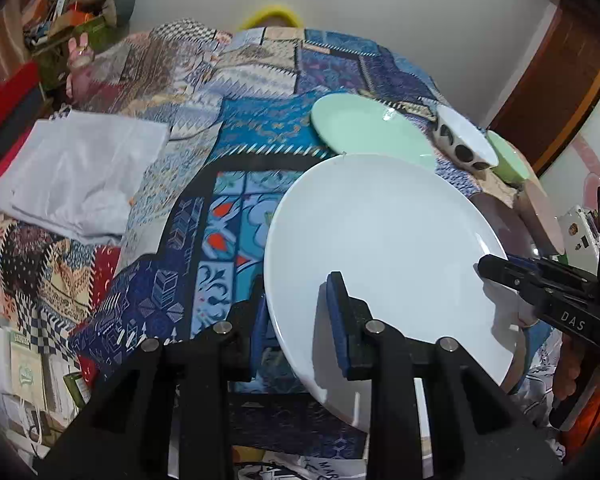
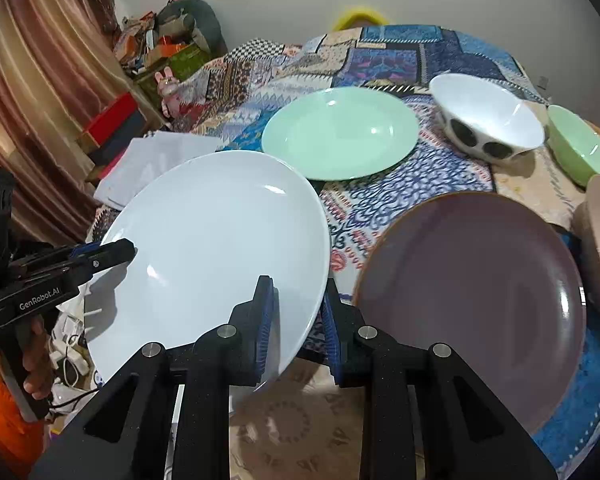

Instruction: Organize plates and bowls

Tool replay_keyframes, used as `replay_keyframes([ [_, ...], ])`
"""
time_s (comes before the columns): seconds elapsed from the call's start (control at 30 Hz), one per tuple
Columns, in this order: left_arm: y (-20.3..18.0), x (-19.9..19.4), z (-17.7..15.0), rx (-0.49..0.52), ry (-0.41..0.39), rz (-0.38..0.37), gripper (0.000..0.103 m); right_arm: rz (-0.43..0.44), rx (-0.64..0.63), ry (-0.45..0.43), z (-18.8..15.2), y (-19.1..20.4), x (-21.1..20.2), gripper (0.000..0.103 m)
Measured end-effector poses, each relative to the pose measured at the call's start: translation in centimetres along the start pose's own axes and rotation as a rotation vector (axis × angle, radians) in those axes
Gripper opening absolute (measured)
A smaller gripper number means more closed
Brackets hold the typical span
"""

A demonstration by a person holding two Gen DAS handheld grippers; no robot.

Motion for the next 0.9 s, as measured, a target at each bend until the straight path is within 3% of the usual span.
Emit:
replay_keyframes([
  [0.47, -6.9, -1.1, 2.0, 0.076, -0.041, -0.064, 0.028, -0.053, 0.042, -0.09, 1.0, -4.3, -4.8, 0.022],
  [0.9, -13.8, 1.3, 2.3, 0.142, -0.012, -0.128, 0.028, -0.115, 0.104, -0.122, 0.2, -9.5, -7.9, 0.022],
])
Point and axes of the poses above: each gripper's, at about its wrist camera, not at the fingertips, and x roughly the way its jaws point, y to its left, z to its top, the point moved 5 cm from there along x, roughly the way its jaws point, and after that the axes turned 15 degrees about -y, right-handed, at the moved point
